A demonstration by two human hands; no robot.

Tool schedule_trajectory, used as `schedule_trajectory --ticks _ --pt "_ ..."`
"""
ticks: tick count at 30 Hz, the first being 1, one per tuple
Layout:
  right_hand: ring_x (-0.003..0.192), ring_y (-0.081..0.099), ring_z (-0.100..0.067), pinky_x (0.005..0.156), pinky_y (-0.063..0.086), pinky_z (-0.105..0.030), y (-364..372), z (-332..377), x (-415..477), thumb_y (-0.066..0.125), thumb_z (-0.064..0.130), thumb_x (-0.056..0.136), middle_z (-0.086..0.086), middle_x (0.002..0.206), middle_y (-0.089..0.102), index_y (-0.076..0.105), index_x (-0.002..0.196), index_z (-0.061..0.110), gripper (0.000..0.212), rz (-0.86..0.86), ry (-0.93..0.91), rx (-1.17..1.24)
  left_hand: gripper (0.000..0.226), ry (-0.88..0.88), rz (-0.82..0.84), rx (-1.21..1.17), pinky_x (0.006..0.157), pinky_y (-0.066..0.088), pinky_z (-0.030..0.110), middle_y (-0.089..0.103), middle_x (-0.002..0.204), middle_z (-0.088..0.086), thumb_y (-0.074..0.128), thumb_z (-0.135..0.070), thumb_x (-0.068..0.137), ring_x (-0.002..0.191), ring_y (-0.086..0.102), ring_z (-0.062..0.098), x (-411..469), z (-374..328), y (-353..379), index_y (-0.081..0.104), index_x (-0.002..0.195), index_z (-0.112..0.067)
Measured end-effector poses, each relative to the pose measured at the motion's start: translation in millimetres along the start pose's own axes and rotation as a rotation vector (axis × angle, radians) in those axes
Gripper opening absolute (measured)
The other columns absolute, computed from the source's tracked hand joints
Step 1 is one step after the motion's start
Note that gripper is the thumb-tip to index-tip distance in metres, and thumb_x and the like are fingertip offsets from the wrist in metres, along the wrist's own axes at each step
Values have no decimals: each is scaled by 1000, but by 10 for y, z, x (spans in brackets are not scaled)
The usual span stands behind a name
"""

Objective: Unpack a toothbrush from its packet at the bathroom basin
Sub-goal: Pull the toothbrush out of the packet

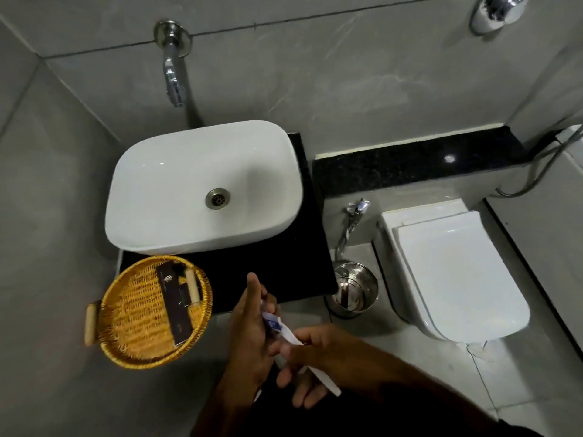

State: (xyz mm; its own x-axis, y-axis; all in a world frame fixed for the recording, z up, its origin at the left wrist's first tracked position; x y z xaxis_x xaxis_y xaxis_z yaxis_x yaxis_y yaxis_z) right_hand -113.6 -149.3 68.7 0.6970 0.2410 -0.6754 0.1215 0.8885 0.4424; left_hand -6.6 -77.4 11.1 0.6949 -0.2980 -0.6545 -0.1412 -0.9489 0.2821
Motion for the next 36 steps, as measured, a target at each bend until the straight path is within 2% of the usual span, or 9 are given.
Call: schedule_trajectory --ticks 1,2,4,6,11,19,26,31,36 --pt "53 68 -7 50 55 -16 14 23 14 53 28 108 2 81 77 63 130 9 31 -27 -13 -61 71 1 -10 -9 91 54 43 59 85 37 65 -63 76 92 66 46 1 -45 -19 63 96 5" --pt "48 63 -6 46 51 -14 51 51 42 48 26 110 3 78 75 62 132 8 32 -45 -36 -129 70 18 -8 -40 87 56 45 54 82 41 66 -62 77 87 66 48 -3 -121 -60 64 97 5" --pt "40 51 -3 37 39 -13 160 98 123 43 26 111 5 75 72 62 132 10 32 -67 -80 -236 46 28 -20 -160 50 52 25 49 51 9 69 -61 73 49 59 19 21 -247 -189 62 71 -15" --pt "37 44 -1 35 32 -13 283 94 227 42 28 111 5 71 70 63 131 12 33 -76 -74 -273 37 -49 -58 -368 42 46 19 48 48 -7 65 -56 80 43 53 7 72 -264 -333 56 70 -21" --pt "37 47 -2 38 34 -12 547 114 611 37 28 112 -1 73 71 62 131 7 37 -112 -80 -322 46 -233 -80 -745 54 59 28 74 76 3 69 -56 76 62 74 18 78 -291 -741 69 91 -12" --pt "37 45 -6 41 36 -19 755 222 1322 39 33 111 -4 74 78 65 97 37 30 -309 -211 -414 17 -221 -112 -918 72 59 42 67 88 13 51 -16 95 82 68 25 277 -564 -1625 60 93 -2" --pt "76 67 -11 71 57 -28 869 122 2056 60 26 103 6 81 72 79 91 27 22 -455 -139 -419 31 -122 -189 -370 99 47 44 67 112 16 41 12 94 115 61 33 736 -694 -2373 55 105 -14" --pt "97 75 -15 88 64 -37 1104 143 2587 72 20 96 -2 103 78 76 95 21 4 -462 -131 -499 46 -54 -287 289 78 55 32 65 122 4 53 -11 97 98 67 18 1022 -670 -2717 48 140 -26" --pt "105 72 -19 94 60 -37 1191 174 2989 78 21 90 -3 108 77 75 99 16 11 -589 -120 -651 50 -164 -453 369 109 41 50 52 143 14 39 -42 101 128 50 34 1160 -657 -2841 54 137 -11"
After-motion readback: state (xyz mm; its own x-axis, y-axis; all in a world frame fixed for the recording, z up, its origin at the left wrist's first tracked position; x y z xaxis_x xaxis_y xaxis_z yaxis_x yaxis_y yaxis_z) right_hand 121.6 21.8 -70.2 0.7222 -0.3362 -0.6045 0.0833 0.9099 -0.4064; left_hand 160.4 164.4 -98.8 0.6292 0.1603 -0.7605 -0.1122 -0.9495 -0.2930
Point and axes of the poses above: each hand's wrist, its own x-axis towards the middle knuckle, its own y-axis out of the palm, z = x × y, the point moved 7 cm from there along x, towards the middle knuckle
